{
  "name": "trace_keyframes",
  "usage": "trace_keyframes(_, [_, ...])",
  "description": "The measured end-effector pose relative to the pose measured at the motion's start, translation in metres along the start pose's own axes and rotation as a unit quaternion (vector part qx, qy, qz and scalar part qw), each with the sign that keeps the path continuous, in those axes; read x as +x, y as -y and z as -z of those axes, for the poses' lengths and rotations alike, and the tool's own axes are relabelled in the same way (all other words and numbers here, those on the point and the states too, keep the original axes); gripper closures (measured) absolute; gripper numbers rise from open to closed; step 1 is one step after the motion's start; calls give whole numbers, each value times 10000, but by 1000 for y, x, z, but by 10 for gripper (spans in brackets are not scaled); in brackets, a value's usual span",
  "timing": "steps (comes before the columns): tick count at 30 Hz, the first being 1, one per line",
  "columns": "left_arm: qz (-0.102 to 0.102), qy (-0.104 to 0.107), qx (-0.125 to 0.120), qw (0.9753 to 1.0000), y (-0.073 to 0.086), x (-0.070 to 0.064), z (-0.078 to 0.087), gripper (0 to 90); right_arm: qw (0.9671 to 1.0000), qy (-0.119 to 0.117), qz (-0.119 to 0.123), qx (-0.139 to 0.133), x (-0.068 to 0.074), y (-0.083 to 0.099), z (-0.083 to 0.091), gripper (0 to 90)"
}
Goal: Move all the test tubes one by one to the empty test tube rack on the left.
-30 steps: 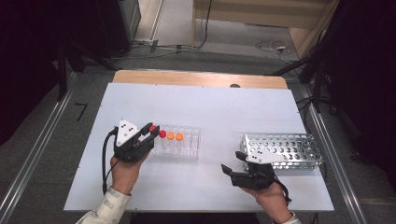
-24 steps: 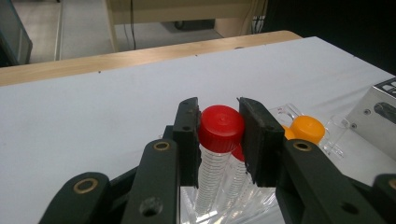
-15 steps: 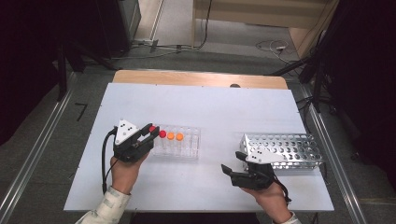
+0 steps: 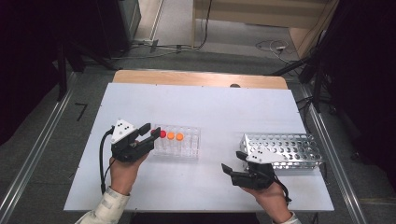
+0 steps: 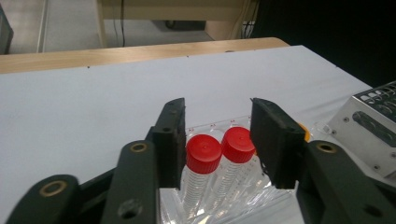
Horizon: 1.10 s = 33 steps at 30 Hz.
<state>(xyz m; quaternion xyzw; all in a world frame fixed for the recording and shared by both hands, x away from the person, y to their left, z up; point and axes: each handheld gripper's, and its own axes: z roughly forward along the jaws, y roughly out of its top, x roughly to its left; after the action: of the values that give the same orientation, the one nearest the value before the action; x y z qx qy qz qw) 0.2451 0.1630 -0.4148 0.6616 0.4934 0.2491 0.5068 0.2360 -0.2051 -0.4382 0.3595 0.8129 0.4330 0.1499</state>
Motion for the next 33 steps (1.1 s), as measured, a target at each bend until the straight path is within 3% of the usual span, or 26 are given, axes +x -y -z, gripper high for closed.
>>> trace_keyframes(10, [45,-123,48,9999,-2,-3,2,330,10000,50,-41,-44,-3,0,1,280])
trace_keyframes(33, [30,-95,113,9999,-1,-2,12,224,9998,119,-92,-107,-9,-1,4,272])
